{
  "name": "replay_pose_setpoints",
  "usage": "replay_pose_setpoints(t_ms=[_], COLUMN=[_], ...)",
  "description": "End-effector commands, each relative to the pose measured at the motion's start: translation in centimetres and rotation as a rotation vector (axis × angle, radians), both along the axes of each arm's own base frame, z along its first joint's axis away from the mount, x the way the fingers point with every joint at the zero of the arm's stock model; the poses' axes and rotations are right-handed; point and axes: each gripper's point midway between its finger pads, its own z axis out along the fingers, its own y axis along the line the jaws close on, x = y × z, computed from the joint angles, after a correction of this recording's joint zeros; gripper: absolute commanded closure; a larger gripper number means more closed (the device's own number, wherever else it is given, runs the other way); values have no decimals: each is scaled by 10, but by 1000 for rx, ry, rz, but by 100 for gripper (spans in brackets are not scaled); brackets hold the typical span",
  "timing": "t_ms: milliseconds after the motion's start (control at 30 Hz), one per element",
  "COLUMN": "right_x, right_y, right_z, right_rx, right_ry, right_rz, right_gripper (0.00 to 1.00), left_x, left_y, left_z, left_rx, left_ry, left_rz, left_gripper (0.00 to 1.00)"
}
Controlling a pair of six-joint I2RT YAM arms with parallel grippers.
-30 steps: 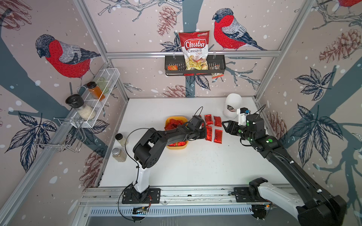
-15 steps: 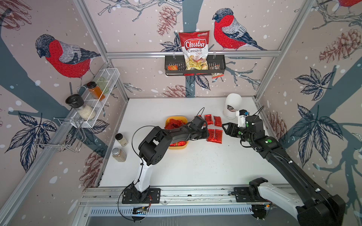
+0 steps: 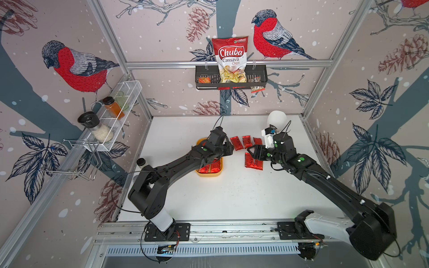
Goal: Take the tea bags out of the storage box
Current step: Pick up the tea bag from the storage box.
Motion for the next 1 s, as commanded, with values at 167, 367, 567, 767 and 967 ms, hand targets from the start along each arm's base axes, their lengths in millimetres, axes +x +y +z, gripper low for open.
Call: replay_pose_setpoints(t_ms=[167,367,567,767,967], right_x=[14,13,12,12,14], right_y=[80,116,119,114,109], right_z=[-14,-34,-49,-57,-58], right_rx=[1,-22,-33,-45,-44], right_ry=[19,51,73,83,88], right_rz=[130,196,204,198,192], right_gripper=[34,35,35,35,35], left_x=[-11,-15,-7,2,10], left_y=[94,126,130,132,133], left_z=[-28,-47,-62,-76,-83], left_rx=[32,12,26,40,57], left_ry=[50,59,73,80,78], left_rz=[216,327,353,373,386], left_gripper=[61,61,60,60,61])
